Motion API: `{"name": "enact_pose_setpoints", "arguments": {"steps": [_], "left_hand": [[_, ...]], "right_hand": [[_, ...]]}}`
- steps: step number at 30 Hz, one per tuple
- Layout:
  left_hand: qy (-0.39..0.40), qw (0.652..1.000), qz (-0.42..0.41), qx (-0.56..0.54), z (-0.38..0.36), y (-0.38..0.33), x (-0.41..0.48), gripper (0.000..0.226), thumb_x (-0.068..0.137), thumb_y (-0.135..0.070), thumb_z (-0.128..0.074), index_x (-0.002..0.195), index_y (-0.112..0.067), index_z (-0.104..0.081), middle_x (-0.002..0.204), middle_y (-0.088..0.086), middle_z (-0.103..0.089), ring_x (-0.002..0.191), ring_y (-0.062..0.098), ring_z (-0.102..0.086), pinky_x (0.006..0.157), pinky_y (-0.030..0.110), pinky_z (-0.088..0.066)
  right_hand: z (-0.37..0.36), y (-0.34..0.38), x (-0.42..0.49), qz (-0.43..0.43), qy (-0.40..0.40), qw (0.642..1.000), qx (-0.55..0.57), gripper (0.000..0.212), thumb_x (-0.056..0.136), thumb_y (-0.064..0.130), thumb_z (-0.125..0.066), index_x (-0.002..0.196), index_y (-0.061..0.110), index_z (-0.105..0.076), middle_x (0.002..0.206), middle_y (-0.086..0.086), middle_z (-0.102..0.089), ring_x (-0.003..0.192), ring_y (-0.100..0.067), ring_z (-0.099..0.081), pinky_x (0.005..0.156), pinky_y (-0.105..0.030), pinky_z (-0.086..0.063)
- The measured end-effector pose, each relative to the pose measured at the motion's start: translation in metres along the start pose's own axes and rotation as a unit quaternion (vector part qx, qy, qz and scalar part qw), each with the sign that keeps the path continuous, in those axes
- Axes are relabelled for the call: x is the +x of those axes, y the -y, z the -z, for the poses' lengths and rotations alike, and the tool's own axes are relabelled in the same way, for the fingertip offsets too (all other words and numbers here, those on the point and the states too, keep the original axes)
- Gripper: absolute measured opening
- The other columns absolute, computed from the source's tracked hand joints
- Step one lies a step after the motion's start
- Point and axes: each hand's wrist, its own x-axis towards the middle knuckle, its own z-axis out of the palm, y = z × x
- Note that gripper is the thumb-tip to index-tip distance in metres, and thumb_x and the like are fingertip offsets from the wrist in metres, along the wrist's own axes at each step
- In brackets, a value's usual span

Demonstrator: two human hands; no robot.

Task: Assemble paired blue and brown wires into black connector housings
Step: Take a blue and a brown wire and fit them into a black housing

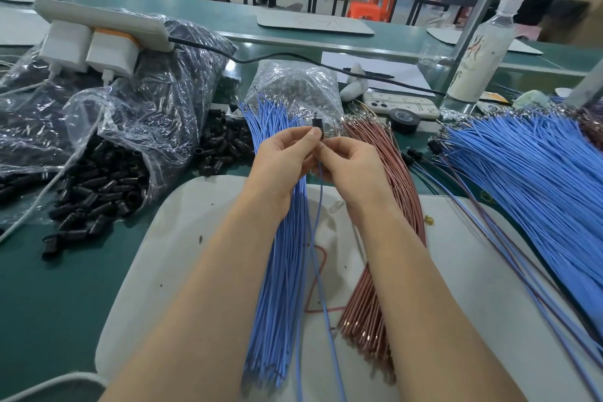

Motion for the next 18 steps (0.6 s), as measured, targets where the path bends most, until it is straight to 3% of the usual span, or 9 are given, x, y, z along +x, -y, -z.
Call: {"name": "enact_pose_setpoints", "arguments": {"steps": [3, 5, 9, 14, 18], "left_hand": [[0.0, 1.0, 0.0, -0.003, 0.0005, 0.0003, -0.0004, 0.002, 0.091, -0.01, -0.059, 0.09, -0.01, -0.061, 0.086, 0.005, -0.065, 0.076, 0.013, -0.062, 0.077, 0.022, -0.053], [0.001, 1.0, -0.003, -0.001, 0.0001, 0.0002, -0.0009, 0.002, 0.091, -0.01, -0.059, 0.091, -0.011, -0.061, 0.087, 0.005, -0.066, 0.078, 0.014, -0.062, 0.072, 0.02, -0.054], [-0.016, 1.0, -0.016, 0.003, 0.0003, -0.0003, -0.0006, 0.004, 0.092, -0.011, -0.058, 0.09, -0.014, -0.06, 0.082, 0.001, -0.07, 0.075, 0.015, -0.062, 0.067, 0.024, -0.05], [-0.039, 0.997, -0.06, 0.002, -0.0003, -0.0003, -0.001, 0.011, 0.093, -0.006, -0.055, 0.086, -0.013, -0.059, 0.072, -0.001, -0.068, 0.059, 0.007, -0.061, 0.054, 0.018, -0.05], [-0.076, 0.994, -0.073, 0.027, -0.0001, 0.0012, -0.001, 0.007, 0.094, -0.008, -0.055, 0.09, -0.012, -0.059, 0.079, 0.004, -0.067, 0.062, 0.01, -0.061, 0.051, 0.019, -0.049]], "right_hand": [[0.0013, 0.0006, 0.0009, -0.002, 0.004, 1.0, -0.003, 0.016, 0.092, 0.011, -0.061, 0.084, -0.001, -0.068, 0.07, -0.013, -0.062, 0.064, -0.018, -0.054, 0.07, -0.037, -0.051], [0.0036, 0.0008, 0.0014, -0.002, 0.009, 1.0, -0.012, 0.016, 0.091, 0.011, -0.062, 0.087, -0.002, -0.068, 0.074, -0.018, -0.063, 0.066, -0.02, -0.054, 0.067, -0.033, -0.049], [0.0047, 0.0009, 0.0011, 0.001, 0.018, 0.999, -0.03, 0.011, 0.09, 0.006, -0.063, 0.081, 0.001, -0.067, 0.065, -0.008, -0.064, 0.055, -0.009, -0.058, 0.061, -0.022, -0.051], [0.0033, -0.0003, 0.0007, -0.002, 0.045, 0.998, -0.053, 0.019, 0.088, 0.006, -0.064, 0.071, 0.013, -0.064, 0.06, -0.002, -0.064, 0.062, -0.016, -0.063, 0.077, -0.034, -0.056], [0.0019, 0.0008, -0.0009, 0.002, 0.066, 0.996, -0.061, 0.017, 0.087, 0.012, -0.067, 0.071, 0.014, -0.063, 0.055, 0.006, -0.064, 0.059, -0.01, -0.062, 0.062, -0.019, -0.05]]}}
